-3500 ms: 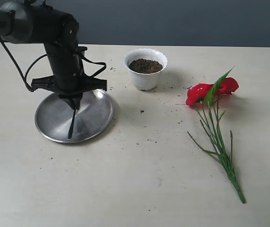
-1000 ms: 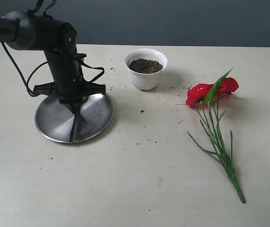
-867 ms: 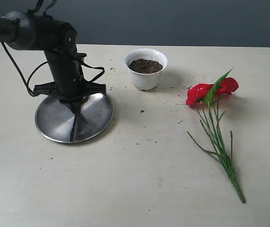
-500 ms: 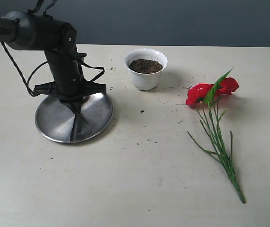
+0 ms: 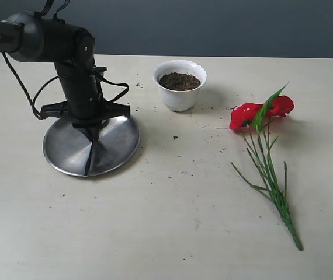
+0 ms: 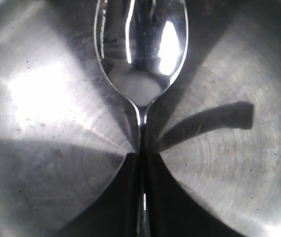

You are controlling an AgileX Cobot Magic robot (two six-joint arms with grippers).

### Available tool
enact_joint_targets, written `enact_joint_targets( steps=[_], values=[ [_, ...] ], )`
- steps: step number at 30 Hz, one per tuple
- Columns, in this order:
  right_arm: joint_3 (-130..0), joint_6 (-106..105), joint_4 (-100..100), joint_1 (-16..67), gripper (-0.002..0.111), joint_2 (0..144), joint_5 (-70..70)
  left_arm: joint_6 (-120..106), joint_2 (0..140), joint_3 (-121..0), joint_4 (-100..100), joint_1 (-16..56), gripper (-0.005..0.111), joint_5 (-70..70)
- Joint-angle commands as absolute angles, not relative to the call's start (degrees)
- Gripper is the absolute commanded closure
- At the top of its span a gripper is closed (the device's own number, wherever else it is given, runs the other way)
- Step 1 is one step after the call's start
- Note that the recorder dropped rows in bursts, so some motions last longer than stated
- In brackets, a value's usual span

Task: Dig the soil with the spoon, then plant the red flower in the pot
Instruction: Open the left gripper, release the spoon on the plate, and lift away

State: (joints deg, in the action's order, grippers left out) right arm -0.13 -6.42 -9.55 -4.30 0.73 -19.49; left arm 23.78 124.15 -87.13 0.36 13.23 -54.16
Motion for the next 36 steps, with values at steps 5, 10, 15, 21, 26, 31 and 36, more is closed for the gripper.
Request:
enact_joint_targets(
  steps=[5, 10, 15, 21, 26, 31, 36],
  values=[
    [0.0, -6.45, -9.59, -4.54, 0.109, 0.52, -19.21, 23.55, 123.98, -87.42, 0.0, 13.18, 0.105, -53.81],
    [0.0, -6.45, -9.59, -4.54, 0.109, 0.52, -19.21, 23.38, 123.98, -87.42, -0.57, 13.18, 0.088, -53.81],
    [0.0, -6.45, -9.59, -4.54, 0.109, 0.52, -19.21, 23.38, 123.98, -87.42, -0.57, 13.18, 0.083, -53.72],
    [0.0, -6.45, -9.59, -4.54, 0.109, 0.52, -19.21, 23.38, 123.98, -87.42, -0.57, 13.18, 0.08, -53.45],
    [0.0, -6.45, -9.59, -4.54, 0.109, 0.52, -19.21, 23.38, 123.18, -87.42, 0.0, 13.18, 0.075, -53.78],
    [0.0, -6.45, -9.59, -4.54, 0.109, 0.52, -19.21, 23.38, 120.04, -87.42, 2.57, 13.18, 0.074, -52.74],
    [0.0, -6.45, -9.59, -4.54, 0.109, 0.52, -19.21, 24.82, 110.53, -87.42, 8.76, 13.18, 0.084, -48.88]
  ],
)
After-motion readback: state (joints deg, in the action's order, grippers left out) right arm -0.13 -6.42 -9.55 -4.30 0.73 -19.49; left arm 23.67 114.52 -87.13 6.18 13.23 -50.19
